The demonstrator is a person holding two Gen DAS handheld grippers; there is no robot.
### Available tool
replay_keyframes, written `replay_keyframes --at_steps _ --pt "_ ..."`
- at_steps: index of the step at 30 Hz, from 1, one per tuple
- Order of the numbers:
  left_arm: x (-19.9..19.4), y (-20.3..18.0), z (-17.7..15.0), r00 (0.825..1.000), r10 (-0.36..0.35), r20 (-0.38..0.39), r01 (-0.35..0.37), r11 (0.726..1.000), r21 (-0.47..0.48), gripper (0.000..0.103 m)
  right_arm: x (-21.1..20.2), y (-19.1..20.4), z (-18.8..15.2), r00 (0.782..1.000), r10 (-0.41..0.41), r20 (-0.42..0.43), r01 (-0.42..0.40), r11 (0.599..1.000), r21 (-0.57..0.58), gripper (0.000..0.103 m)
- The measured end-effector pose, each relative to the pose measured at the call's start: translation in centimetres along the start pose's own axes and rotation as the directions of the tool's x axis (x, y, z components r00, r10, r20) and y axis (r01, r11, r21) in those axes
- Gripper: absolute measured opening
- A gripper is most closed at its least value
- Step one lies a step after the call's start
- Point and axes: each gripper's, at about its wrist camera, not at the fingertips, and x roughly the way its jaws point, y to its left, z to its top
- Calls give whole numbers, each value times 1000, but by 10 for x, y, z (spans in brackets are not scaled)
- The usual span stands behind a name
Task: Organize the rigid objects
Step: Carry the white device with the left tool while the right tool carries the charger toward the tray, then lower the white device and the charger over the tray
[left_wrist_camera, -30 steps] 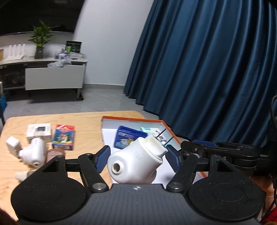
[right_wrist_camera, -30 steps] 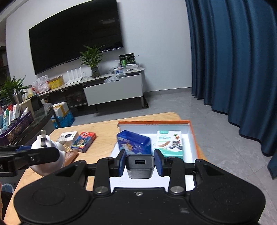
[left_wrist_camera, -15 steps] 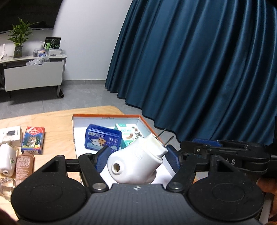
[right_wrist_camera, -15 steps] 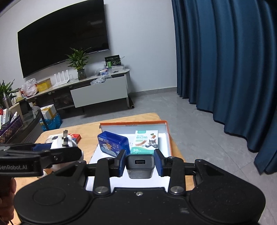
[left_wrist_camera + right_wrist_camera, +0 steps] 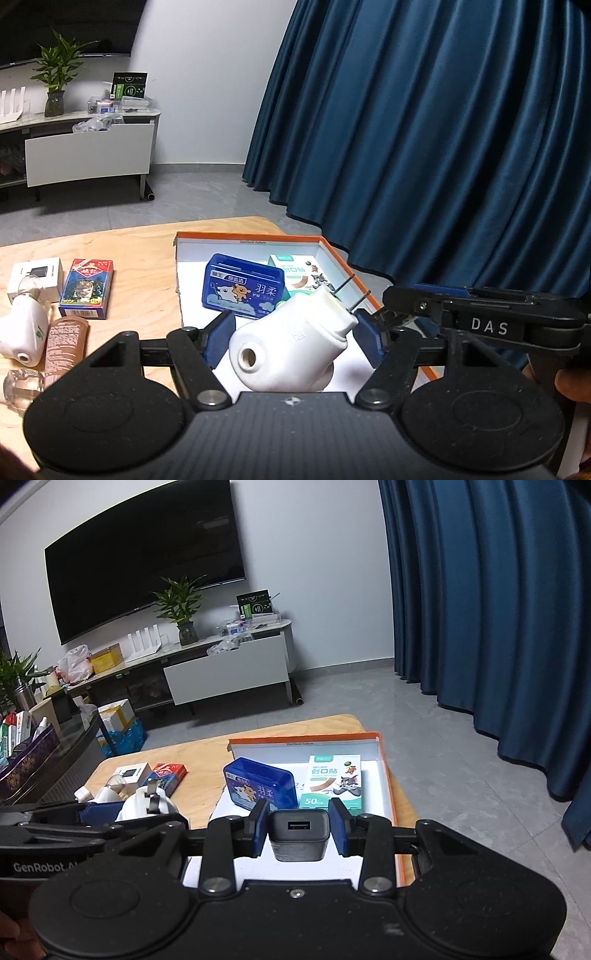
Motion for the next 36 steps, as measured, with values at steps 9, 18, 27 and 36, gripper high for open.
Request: replay_keyframes --at_steps 9,18,27,36 --pt "1 -3 4 1000 10 11 -10 1000 12 71 -3 2 6 1000 5 24 -5 1000 -2 43" --pt "4 -4 7 1000 23 14 -23 1000 13 71 -4 4 10 999 8 35 -8 1000 -8 43" --pt "4 -5 11 999 43 22 -43 999 10 71 -6 5 14 999 8 46 -7 1000 -12 43" --pt "4 -2 11 998 65 28 -65 998 4 71 -6 6 16 999 10 49 -10 1000 -13 43"
